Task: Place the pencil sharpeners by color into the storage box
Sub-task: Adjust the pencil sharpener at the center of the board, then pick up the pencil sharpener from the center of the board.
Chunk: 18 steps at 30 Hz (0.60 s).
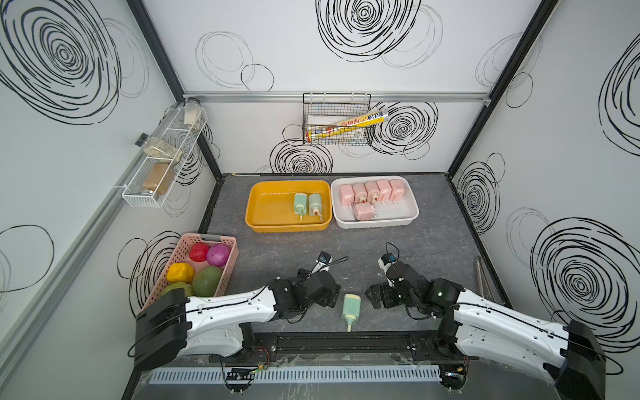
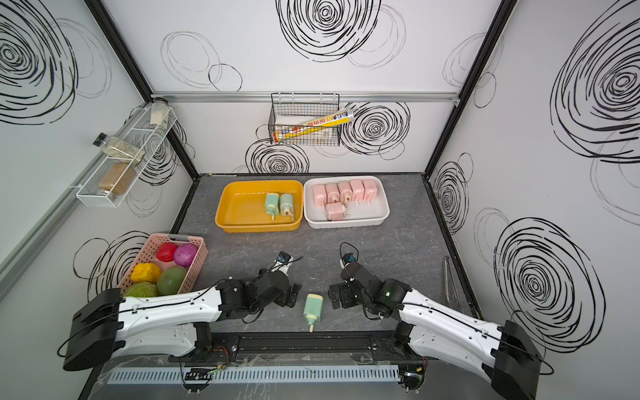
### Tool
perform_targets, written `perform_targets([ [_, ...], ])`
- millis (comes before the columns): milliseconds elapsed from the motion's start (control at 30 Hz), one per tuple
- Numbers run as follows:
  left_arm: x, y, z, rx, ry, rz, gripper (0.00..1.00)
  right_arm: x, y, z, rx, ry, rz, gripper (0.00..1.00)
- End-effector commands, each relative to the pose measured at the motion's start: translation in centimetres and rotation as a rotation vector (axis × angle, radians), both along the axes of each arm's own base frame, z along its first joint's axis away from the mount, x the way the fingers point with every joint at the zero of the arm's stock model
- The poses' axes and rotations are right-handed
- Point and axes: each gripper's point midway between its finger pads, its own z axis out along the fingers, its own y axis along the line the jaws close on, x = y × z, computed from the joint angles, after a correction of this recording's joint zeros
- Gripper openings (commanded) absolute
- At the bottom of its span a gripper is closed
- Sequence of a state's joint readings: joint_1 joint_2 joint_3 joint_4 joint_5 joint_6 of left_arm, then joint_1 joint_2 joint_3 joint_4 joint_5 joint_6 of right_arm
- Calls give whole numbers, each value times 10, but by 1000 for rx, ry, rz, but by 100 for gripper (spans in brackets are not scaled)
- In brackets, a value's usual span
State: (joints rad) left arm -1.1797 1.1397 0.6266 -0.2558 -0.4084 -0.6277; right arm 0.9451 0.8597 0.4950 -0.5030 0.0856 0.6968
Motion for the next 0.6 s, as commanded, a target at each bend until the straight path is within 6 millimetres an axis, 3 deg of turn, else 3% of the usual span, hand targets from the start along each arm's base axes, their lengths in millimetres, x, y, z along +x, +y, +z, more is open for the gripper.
perform_targets([
  [0,-21,-20,29,-121,0,-26,99,12,-16,3,-8,-27,-97,100],
  [267,-47,-54,10,-121,44,-131,99,26,-29,11,38,-70,-183,100],
  [567,-65,-81,-12,-63,75,-193,99,27,-28,10,37,-77,-167,100],
])
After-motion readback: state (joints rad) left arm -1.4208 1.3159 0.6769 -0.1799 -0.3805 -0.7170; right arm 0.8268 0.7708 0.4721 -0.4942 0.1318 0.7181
